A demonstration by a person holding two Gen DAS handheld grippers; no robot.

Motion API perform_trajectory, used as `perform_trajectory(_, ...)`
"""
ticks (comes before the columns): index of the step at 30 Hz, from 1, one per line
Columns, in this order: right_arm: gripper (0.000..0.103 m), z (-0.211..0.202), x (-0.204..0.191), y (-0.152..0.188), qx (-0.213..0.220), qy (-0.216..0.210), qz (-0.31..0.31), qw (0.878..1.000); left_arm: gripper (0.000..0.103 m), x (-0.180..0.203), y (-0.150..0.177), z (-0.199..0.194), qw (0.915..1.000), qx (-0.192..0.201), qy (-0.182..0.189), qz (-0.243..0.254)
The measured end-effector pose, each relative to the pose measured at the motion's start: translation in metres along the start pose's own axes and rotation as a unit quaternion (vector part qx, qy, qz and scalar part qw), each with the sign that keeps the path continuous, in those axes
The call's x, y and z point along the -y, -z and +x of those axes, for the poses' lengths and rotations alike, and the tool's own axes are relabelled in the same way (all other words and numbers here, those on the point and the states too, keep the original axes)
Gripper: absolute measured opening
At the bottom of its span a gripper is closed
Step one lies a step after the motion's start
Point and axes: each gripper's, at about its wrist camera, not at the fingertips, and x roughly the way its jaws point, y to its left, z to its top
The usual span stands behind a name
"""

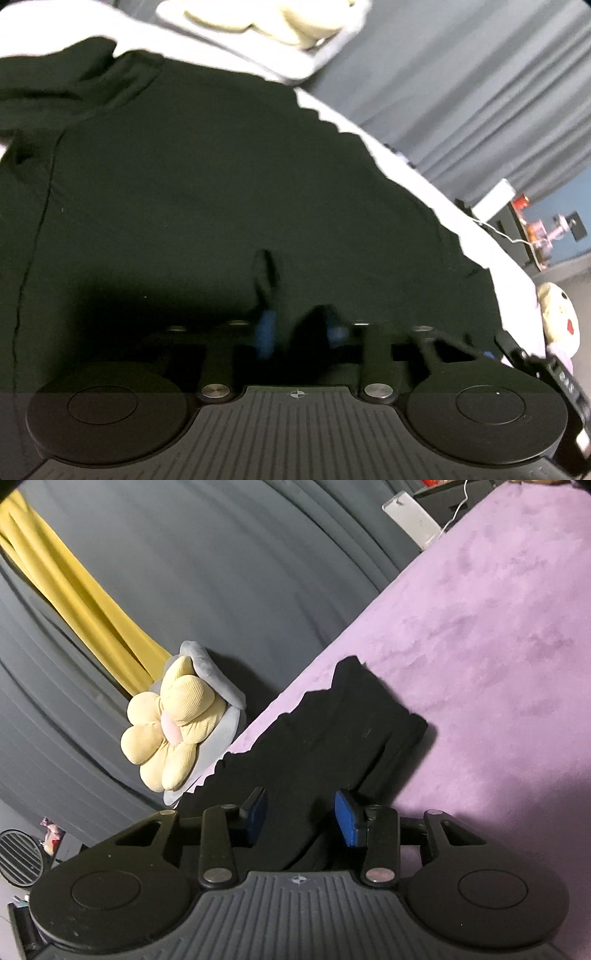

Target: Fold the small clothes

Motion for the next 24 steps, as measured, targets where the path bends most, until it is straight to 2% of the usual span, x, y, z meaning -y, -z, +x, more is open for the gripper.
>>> perform_trajectory(1, 0.041, -0.001, -0.001, 0.000, -0.001, -0.001, 0.001, 1.000, 0.006, -0.001, -0.001, 0.002, 1.0000, 0.000, -0.001, -0.009)
perform_trajectory(3, 0.041, -0.003, -0.006, 0.003, 0.002, 0.000, -0.001, 1.000, 0.006, -0.003, -0.002, 0.003, 0.9999, 0.001, 0.005, -0.015)
perform_trajectory(7, 0.041, -0.004, -0.006, 0.002, 0.008, 0.009, -0.008, 1.000, 0.005, 0.001, -0.008, -0.012, 0.9995, 0.015, 0.023, 0.014)
perform_trajectory(9, 0.041, -0.004, -0.007, 0.002, 0.010, 0.018, -0.013, 1.000, 0.005, 0.005, -0.024, -0.025, 0.9985, 0.036, 0.010, 0.040)
perform_trajectory(10, 0.041, -0.004, -0.007, 0.001, 0.012, 0.025, -0.016, 0.999, 0.005, 0.007, -0.033, -0.034, 0.9965, 0.058, -0.011, 0.059)
perform_trajectory(11, 0.041, -0.005, -0.006, 0.000, 0.015, 0.030, -0.017, 0.999, 0.005, 0.009, -0.040, -0.044, 0.9914, 0.088, -0.047, 0.085)
perform_trajectory(13, 0.041, -0.005, -0.006, -0.002, 0.018, 0.040, -0.016, 0.999, 0.005, 0.010, -0.054, -0.059, 0.9748, 0.136, -0.116, 0.134)
perform_trajectory(14, 0.041, -0.004, -0.006, -0.003, 0.020, 0.044, -0.017, 0.999, 0.005, 0.005, -0.060, -0.064, 0.9719, 0.143, -0.126, 0.138)
perform_trajectory(16, 0.043, 0.002, -0.008, -0.008, 0.017, 0.050, -0.018, 0.998, 0.005, -0.010, -0.071, -0.063, 0.9776, 0.127, -0.116, 0.121)
perform_trajectory(18, 0.051, 0.011, -0.012, -0.013, 0.010, 0.051, -0.034, 0.998, 0.006, -0.025, -0.075, -0.054, 0.9844, 0.102, -0.105, 0.097)
perform_trajectory(20, 0.067, 0.022, -0.019, -0.019, 0.007, 0.055, -0.055, 0.997, 0.006, -0.039, -0.074, -0.044, 0.9896, 0.082, -0.093, 0.073)
perform_trajectory(24, 0.070, 0.046, -0.022, -0.022, -0.004, 0.069, -0.077, 0.995, 0.017, -0.053, -0.067, -0.026, 0.9941, 0.066, -0.074, 0.045)
